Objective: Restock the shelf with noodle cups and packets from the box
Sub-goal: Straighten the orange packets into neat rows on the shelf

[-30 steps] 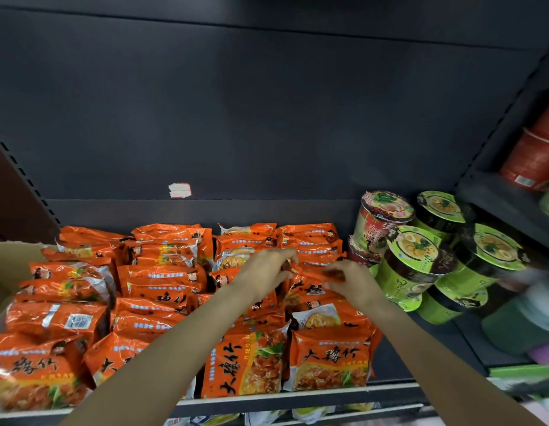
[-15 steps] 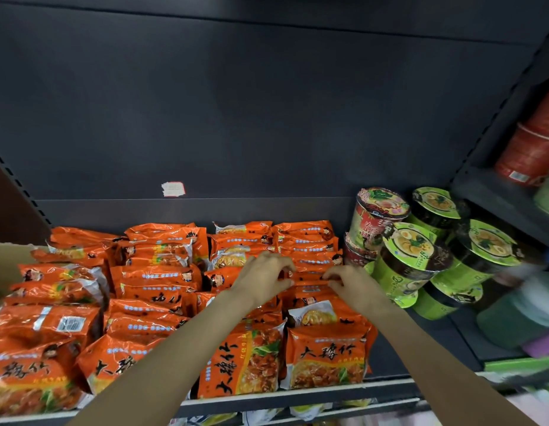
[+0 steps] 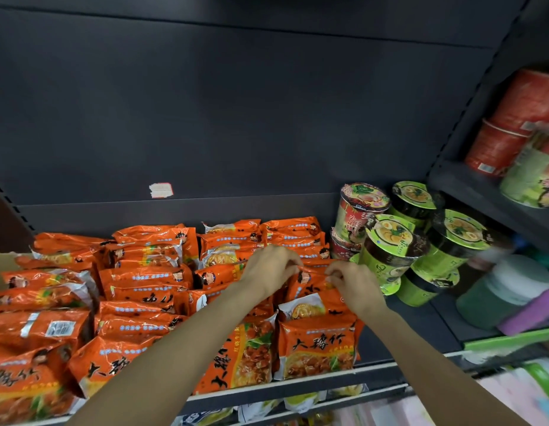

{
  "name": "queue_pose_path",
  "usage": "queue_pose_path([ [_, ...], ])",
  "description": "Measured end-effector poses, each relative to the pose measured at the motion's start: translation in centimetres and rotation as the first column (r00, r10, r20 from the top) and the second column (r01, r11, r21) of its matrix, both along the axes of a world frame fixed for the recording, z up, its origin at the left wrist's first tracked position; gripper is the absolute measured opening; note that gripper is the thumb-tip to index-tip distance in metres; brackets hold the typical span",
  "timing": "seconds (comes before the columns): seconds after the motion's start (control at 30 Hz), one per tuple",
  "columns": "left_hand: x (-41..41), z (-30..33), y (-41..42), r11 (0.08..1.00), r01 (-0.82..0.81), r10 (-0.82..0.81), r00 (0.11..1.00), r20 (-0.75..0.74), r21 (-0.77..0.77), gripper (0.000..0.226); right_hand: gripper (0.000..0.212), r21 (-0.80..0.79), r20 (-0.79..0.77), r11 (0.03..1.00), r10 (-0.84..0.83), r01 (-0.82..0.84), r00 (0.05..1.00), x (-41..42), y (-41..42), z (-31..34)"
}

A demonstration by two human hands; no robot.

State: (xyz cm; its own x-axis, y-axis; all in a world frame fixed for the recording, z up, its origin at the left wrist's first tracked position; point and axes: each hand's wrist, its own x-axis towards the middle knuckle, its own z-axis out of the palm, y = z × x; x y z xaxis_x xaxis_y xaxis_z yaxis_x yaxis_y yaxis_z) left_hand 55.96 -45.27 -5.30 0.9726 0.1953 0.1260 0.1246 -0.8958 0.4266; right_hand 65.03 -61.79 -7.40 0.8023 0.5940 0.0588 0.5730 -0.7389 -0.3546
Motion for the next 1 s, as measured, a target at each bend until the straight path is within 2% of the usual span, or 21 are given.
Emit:
queue_pose_path([
  [0.07, 0.0, -0.1, 0.1, 0.995, -0.025, 0.023, 1.000, -0.021, -0.101, 0.028, 0.013, 0.013, -0.006, 0.999, -0.034, 0.035, 0.999, 0.1, -0.4, -0.4],
  [0.13, -0.2, -0.7, 0.2, 0.986, -0.049, 0.025, 0.989, -0.149, -0.162, 0.040, 0.013, -0.002, -0.014, 0.998, -0.062, 0.062, 0.998, 0.3, -0.7, -0.8],
  [0.23, -0.2, -1.8, 0.0, 0.996, -0.027, 0.006, 0.966, -0.260, -0.079, 0.039, 0.014, -0.021, -0.015, 0.999, -0.050, 0.050, 0.999, 0.6, -0.8, -0.9],
  [0.37, 0.3, -1.7, -0.9, 0.998, -0.041, 0.033, 0.990, -0.141, -0.053, 0.018, 0.012, 0.007, -0.017, 0.999, -0.044, 0.045, 0.999, 0.5, -1.2, -0.9],
  [0.47, 0.8, -1.0, -0.9, 0.998, -0.037, 0.034, 0.997, -0.068, -0.048, 0.015, 0.012, 0.021, -0.056, 0.999, -0.037, 0.039, 0.998, 0.7, -1.8, -0.7],
  [0.63, 0.9, -1.0, -1.0, 0.996, 0.076, -0.079, 0.994, -0.079, -0.048, 0.020, 0.058, 0.035, -0.040, 0.994, 0.105, -0.103, 0.994, -0.1, -1.5, 0.5],
  [0.7, 0.8, -1.1, -1.1, 0.992, 0.105, -0.111, 0.989, -0.096, -0.071, 0.026, 0.050, 0.040, -0.012, 0.986, 0.163, -0.162, 0.987, -0.2, -0.9, 0.5],
  [0.8, 0.4, -1.5, -0.3, 0.987, 0.119, -0.093, 0.971, -0.221, 0.107, 0.035, 0.030, 0.073, 0.041, 0.989, 0.123, -0.126, 0.992, -0.1, -0.7, 0.3],
  [0.87, 0.1, -1.7, 0.1, 0.981, 0.122, -0.076, 0.957, -0.282, 0.149, 0.029, 0.026, 0.104, 0.038, 0.989, 0.104, -0.108, 0.994, -0.2, -0.8, 0.0],
  [1.0, 0.2, -1.0, 0.3, 0.987, 0.084, -0.058, 0.982, -0.180, 0.137, 0.021, 0.017, 0.067, -0.078, 0.997, 0.046, -0.041, 0.996, 0.0, -0.7, -0.8],
])
